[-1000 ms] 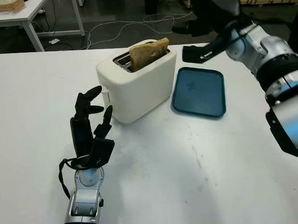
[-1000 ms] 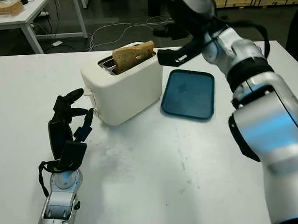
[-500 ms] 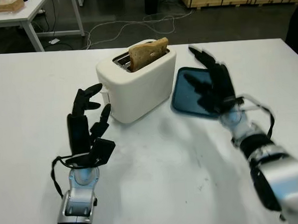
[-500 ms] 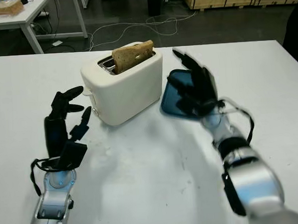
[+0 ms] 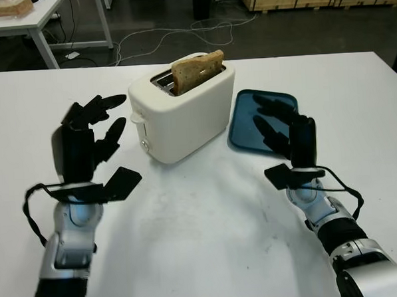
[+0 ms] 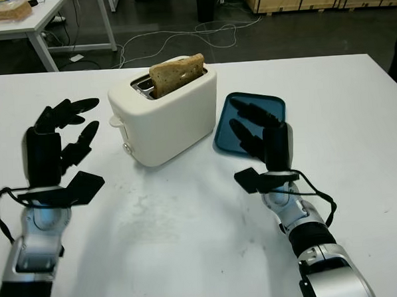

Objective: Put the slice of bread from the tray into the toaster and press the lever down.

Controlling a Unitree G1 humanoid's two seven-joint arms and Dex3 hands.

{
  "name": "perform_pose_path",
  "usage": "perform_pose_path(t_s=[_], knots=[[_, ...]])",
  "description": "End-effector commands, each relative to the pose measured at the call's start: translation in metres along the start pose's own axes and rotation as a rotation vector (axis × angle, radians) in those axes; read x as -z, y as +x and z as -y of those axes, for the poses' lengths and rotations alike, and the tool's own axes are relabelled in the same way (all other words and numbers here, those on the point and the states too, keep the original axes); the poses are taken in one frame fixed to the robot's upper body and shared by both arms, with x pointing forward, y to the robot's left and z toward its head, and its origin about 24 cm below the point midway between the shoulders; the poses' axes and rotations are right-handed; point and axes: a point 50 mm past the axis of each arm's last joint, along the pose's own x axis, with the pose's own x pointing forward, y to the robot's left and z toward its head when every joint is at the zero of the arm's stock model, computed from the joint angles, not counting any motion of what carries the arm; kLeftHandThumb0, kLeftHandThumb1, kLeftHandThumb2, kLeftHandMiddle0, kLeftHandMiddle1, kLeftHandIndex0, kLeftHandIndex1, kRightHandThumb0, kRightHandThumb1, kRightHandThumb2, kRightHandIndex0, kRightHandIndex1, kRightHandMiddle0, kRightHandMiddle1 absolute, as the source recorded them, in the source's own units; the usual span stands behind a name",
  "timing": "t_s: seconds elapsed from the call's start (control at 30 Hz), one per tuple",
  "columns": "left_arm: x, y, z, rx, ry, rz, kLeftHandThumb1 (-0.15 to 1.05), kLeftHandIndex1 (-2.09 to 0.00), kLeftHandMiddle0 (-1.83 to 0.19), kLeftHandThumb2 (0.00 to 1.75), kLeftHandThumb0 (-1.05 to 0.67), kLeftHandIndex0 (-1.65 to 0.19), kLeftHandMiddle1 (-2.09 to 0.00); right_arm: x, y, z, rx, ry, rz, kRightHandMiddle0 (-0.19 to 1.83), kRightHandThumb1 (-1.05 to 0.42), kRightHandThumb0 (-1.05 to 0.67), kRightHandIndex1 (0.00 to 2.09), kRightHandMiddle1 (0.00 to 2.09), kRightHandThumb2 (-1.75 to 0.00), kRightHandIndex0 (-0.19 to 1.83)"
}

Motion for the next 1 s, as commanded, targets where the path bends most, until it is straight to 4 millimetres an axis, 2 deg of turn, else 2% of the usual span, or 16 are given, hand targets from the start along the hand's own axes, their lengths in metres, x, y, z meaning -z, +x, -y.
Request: perform_pose_path(t_s=[0.0,0.07,0.23,0.4,0.53,0.63,0.73,0.8,0.97], knots=[[0.001,0.008,-0.006,0.029,0.035,0.032,0.92,-0.34,-0.68,0.17,-0.14,-0.95,-1.30,-0.002,0.000,0.003,0.031,-0.002,0.010,1.03,-0.92,-0.45,0.79,0.02,-0.27,0.83],[0.004,0.013,-0.009,0.072,0.061,0.037,0.92,-0.30,-0.79,0.16,-0.14,-1.01,-1.15,-0.002,0.001,0.004,0.040,-0.003,0.013,1.04,-0.92,-0.45,0.79,0.02,-0.28,0.82],[0.007,0.020,-0.011,0.158,0.153,0.048,0.92,-0.24,-0.91,0.11,-0.15,-1.08,-1.08,-0.004,0.002,0.004,0.052,0.007,0.009,1.07,-0.92,-0.45,0.79,0.03,-0.29,0.87],[0.007,0.022,-0.008,0.213,0.201,0.040,0.92,-0.14,-0.88,0.06,-0.16,-1.15,-1.39,-0.006,0.004,0.005,0.067,0.001,0.009,1.13,-0.92,-0.46,0.83,0.05,-0.31,0.92],[0.008,0.022,-0.004,0.243,0.224,0.035,0.92,-0.12,-0.87,0.05,-0.16,-1.19,-1.43,-0.006,0.004,0.006,0.082,-0.002,0.002,1.14,-0.92,-0.48,1.00,0.05,-0.31,0.85],[0.009,0.019,0.000,0.265,0.213,0.025,0.92,-0.10,-0.85,0.05,-0.15,-1.18,-1.45,-0.006,0.005,0.007,0.097,-0.001,-0.007,1.11,-0.92,-0.49,0.90,0.03,-0.32,0.83],[0.011,0.015,0.005,0.271,0.202,0.022,0.92,-0.08,-0.84,0.04,-0.14,-1.17,-1.49,-0.006,0.006,0.009,0.104,0.005,-0.009,1.06,-0.92,-0.47,0.68,0.00,-0.32,0.89],[0.012,0.014,0.008,0.275,0.202,0.023,0.92,-0.07,-0.81,0.05,-0.13,-1.16,-1.55,-0.005,0.006,0.010,0.106,0.005,-0.012,1.05,-0.92,-0.46,0.61,0.00,-0.31,0.91],[0.014,0.013,0.016,0.296,0.230,0.033,0.92,-0.04,-0.79,0.08,-0.13,-1.14,-1.51,-0.005,0.006,0.011,0.107,0.003,-0.016,1.05,-0.92,-0.46,0.50,0.00,-0.31,0.96]])
